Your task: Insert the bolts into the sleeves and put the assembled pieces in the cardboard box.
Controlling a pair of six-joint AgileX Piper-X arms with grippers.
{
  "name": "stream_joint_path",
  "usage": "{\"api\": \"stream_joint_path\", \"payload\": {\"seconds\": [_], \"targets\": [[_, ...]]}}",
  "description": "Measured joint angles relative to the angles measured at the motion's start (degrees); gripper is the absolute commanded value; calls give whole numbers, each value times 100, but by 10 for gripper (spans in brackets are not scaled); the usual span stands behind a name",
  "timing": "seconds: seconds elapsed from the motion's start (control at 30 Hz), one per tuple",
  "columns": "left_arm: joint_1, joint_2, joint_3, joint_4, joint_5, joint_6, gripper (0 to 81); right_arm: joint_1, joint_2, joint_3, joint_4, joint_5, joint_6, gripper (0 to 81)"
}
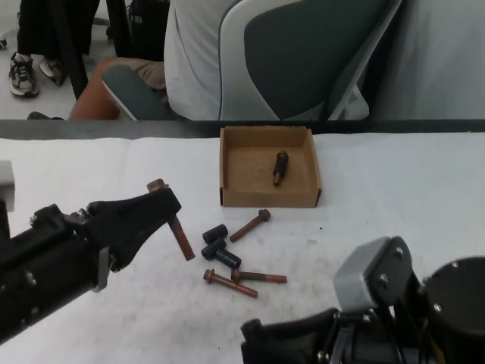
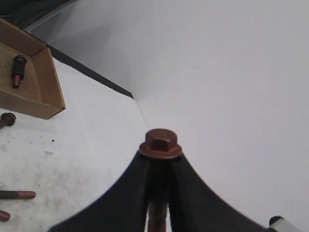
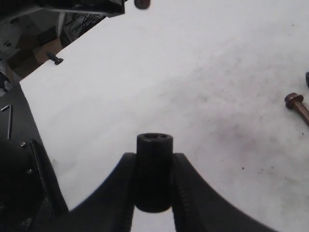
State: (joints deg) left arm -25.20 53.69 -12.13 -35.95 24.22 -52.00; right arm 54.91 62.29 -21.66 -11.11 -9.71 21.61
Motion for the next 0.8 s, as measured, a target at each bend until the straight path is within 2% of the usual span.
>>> {"api": "stream_joint_path", "payload": {"seconds": [0.2, 0.43, 0.8], "targets": [[-353, 0, 0, 0, 267, 800, 8, -188, 85, -228, -63, -52, -495, 3], [-892, 0, 0, -128, 287, 1269, 8, -290, 85, -226, -82, -155, -987, 3], [-944, 0, 0, -351, 287, 1752, 8, -290, 85, -226, -97, -190, -1527, 3]]}}
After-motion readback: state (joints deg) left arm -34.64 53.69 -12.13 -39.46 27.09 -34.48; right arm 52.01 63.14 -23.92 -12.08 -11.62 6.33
